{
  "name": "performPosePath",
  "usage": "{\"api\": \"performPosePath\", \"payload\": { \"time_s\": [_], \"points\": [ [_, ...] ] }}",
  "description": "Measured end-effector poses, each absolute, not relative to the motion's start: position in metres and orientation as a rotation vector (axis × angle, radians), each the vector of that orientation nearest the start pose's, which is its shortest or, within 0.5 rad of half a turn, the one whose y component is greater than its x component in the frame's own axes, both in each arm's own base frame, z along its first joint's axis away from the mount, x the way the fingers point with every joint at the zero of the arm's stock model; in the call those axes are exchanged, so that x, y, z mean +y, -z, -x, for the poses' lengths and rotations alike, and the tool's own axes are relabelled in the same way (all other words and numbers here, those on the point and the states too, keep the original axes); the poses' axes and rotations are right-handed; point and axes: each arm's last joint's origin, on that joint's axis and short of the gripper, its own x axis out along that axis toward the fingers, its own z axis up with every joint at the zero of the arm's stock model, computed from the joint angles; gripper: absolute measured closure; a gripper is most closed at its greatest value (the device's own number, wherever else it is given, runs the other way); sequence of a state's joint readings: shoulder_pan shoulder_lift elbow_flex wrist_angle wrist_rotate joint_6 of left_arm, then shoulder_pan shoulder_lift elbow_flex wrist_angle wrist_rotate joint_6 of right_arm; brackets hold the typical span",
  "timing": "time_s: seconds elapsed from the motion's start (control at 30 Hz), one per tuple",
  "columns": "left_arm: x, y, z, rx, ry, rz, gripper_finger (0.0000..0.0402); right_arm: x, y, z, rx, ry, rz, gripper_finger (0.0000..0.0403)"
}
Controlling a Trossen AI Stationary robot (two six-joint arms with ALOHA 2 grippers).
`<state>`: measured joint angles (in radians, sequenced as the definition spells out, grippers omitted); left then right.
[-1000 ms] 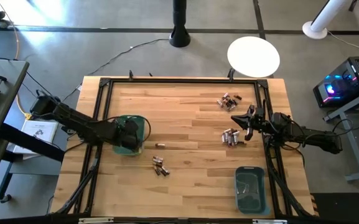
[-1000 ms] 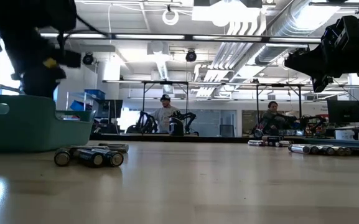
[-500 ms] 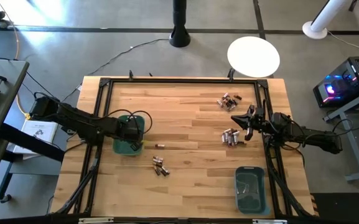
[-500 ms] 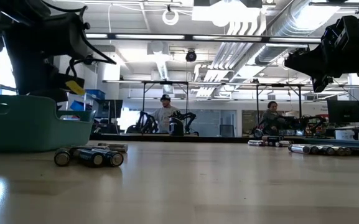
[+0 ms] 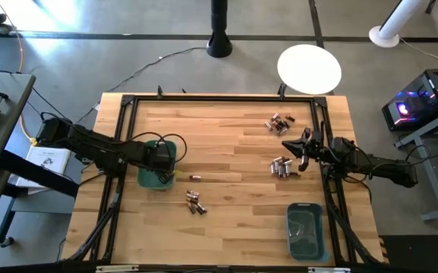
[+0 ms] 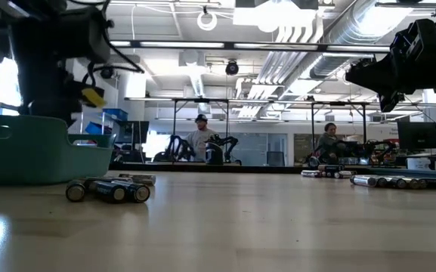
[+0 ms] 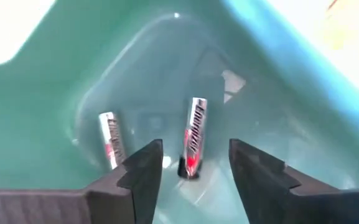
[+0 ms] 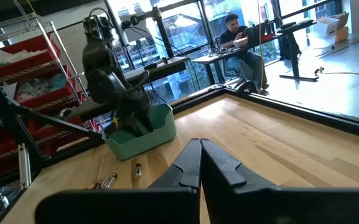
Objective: Sort batteries
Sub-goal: Put the silver battery into the green bin
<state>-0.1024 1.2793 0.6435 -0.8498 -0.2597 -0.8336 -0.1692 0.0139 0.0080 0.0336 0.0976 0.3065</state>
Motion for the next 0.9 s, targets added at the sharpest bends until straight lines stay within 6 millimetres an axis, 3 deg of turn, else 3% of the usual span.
{"api": "performPosePath", "payload": {
  "time_s": [0.23, 0.33, 0.4, 0.47, 0.57, 0.9],
  "points": [
    [-0.022, -0.232, -0.219, 1.132, -0.546, 0.328, 0.0234, -0.019, -0.168, -0.096, -0.068, 0.261, -0.304, 0.0403],
    [-0.037, -0.250, -0.239, 0.968, -0.306, 0.188, 0.0241, -0.019, -0.168, -0.096, -0.068, 0.260, -0.303, 0.0403],
    [-0.051, -0.252, -0.249, 0.878, -0.091, 0.049, 0.0247, -0.019, -0.168, -0.096, -0.069, 0.260, -0.303, 0.0403],
    [-0.063, -0.245, -0.256, 0.835, 0.025, -0.080, 0.0252, -0.019, -0.168, -0.096, -0.069, 0.261, -0.303, 0.0403],
    [-0.070, -0.223, -0.265, 0.876, 0.000, -0.166, 0.0258, -0.019, -0.169, -0.096, -0.069, 0.260, -0.303, 0.0403],
    [-0.062, -0.148, -0.291, 1.121, -0.106, -0.174, 0.0245, -0.019, -0.168, -0.096, -0.069, 0.261, -0.303, 0.0403]
  ]
}}
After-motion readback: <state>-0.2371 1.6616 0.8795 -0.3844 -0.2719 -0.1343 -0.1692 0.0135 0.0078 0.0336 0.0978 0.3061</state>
